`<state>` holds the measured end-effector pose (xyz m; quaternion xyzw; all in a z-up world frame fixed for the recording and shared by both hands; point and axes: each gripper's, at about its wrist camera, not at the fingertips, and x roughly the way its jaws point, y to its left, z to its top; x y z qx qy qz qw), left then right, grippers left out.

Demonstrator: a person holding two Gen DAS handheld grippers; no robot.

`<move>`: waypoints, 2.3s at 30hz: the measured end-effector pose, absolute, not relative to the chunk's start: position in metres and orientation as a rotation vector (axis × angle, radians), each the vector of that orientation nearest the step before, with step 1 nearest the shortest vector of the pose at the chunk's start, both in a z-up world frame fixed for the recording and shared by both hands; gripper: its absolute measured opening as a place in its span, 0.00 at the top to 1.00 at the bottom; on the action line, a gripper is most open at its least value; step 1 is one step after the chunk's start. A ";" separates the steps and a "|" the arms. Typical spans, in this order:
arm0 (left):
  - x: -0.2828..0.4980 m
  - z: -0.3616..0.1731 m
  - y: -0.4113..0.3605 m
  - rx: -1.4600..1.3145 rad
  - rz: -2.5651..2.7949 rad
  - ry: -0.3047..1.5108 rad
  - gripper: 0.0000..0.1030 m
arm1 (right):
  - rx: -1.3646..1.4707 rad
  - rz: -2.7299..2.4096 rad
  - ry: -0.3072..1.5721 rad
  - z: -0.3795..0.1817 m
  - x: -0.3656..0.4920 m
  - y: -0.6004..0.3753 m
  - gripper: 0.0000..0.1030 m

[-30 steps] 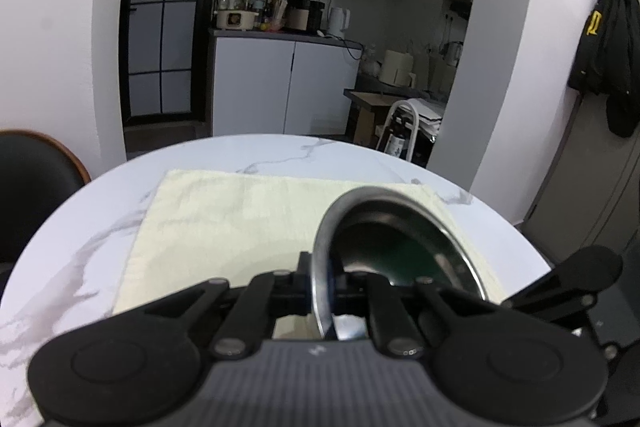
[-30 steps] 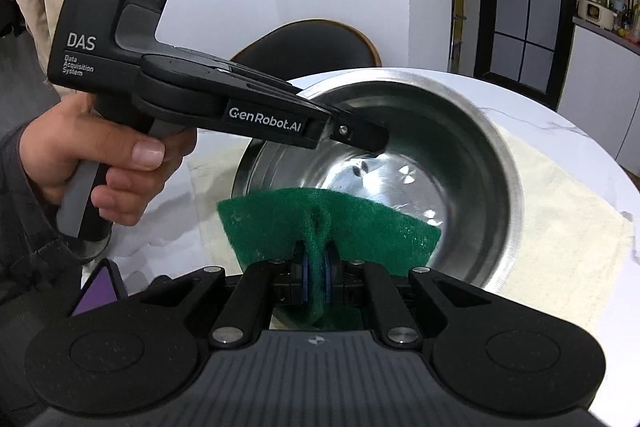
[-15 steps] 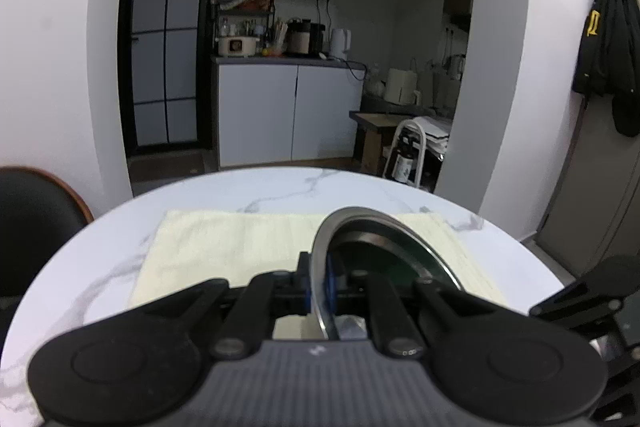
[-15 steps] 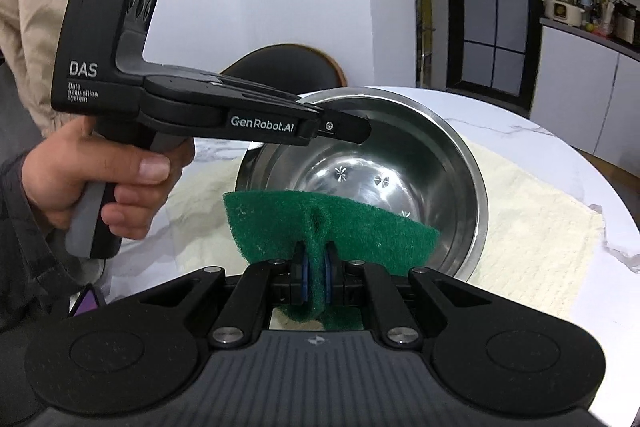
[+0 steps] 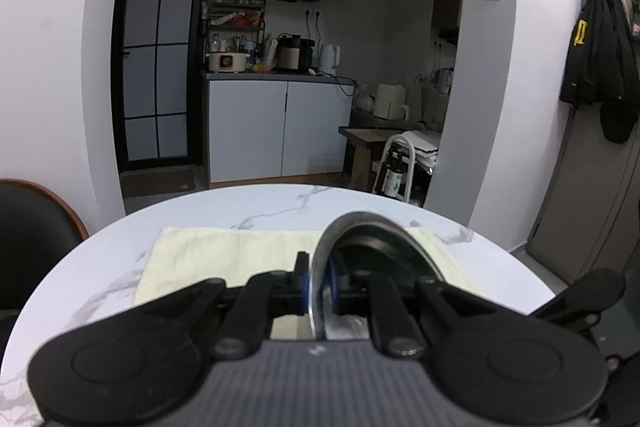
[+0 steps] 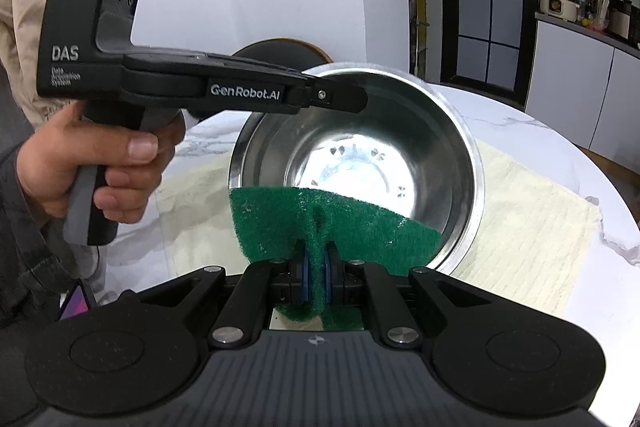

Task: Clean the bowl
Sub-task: 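Scrub the bowl interior with the pad in the right gripper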

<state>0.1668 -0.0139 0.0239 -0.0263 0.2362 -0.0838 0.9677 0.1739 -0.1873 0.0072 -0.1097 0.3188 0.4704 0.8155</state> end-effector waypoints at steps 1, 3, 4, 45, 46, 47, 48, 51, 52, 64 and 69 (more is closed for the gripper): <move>0.166 0.024 -0.014 -0.052 -0.169 0.485 0.89 | -0.239 1.004 0.684 0.006 0.175 -0.185 0.92; 0.163 0.023 -0.014 -0.052 -0.168 0.498 0.88 | -0.254 1.006 0.696 0.004 0.175 -0.183 0.92; 0.161 0.023 -0.013 -0.055 -0.167 0.505 0.88 | -0.264 1.007 0.706 0.002 0.175 -0.181 0.92; 0.152 -0.015 0.002 -0.081 -0.208 0.708 0.84 | -0.415 1.011 0.703 -0.010 0.167 -0.128 0.92; 0.152 -0.015 0.003 -0.083 -0.210 0.708 0.84 | -0.414 1.010 0.706 -0.010 0.167 -0.129 0.92; 0.152 -0.015 0.004 -0.085 -0.212 0.709 0.84 | -0.416 1.006 0.709 -0.010 0.168 -0.131 0.92; 0.153 -0.016 0.004 -0.087 -0.214 0.710 0.84 | -0.429 0.994 0.710 -0.011 0.168 -0.131 0.92; 0.152 -0.015 0.005 -0.095 -0.223 0.710 0.87 | -0.488 0.913 0.694 -0.010 0.168 -0.142 0.92; 0.152 -0.014 0.004 -0.094 -0.226 0.706 0.89 | -0.489 0.904 0.694 -0.012 0.168 -0.144 0.92; 0.154 -0.012 0.003 -0.037 -0.203 0.681 0.89 | -0.476 0.705 0.541 -0.007 0.173 -0.138 0.92; 0.155 -0.011 0.002 -0.030 -0.202 0.676 0.89 | -0.428 0.689 0.509 -0.004 0.180 -0.142 0.92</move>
